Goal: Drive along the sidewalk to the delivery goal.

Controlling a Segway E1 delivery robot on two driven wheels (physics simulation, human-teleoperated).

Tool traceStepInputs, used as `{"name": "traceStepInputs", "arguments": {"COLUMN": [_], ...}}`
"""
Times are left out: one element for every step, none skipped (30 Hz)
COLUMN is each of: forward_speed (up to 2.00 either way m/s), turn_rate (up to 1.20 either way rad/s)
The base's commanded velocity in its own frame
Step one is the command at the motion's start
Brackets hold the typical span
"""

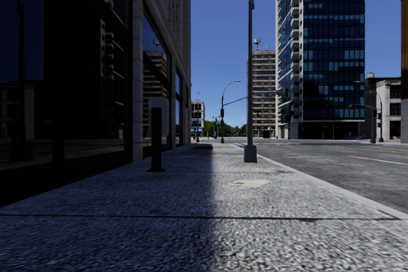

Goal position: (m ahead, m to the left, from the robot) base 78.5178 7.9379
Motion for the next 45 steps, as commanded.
{"name": "traceStepInputs", "arguments": {"forward_speed": [1.54, 1.54, 1.54, 1.54, 1.54, 1.54, 1.54, 1.54, 1.54, 1.54, 1.54, 1.54, 1.54, 1.54, 1.54, 1.54, 1.54, 1.54, 1.54, 1.54, 1.54, 1.54, 1.54, 1.54, 1.54, 1.54, 1.54, 1.54, 1.54, 2.0, 2.0, 2.0, 2.0, 2.0, 2.0, 2.0, 1.93, 1.85, 1.82, 1.82, 1.81, 1.8, 1.8, 1.79, 1.79], "turn_rate": [0.0, 0.0, 0.0, 0.0, 0.0, 0.0, 0.0, 0.0, -0.02, -0.19, -0.26, -0.27, -0.27, -0.03, 0.0, 0.0, 0.0, 0.0, 0.0, 0.0, 0.0, 0.0, 0.0, 0.0, 0.0, 0.0, 0.0, 0.0, 0.0, 0.0, 0.0, 0.0, 0.0, 0.0, 0.0, 0.0, 0.0, 0.0, 0.0, 0.0, 0.0, 0.0, 0.0, 0.0, 0.0]}}
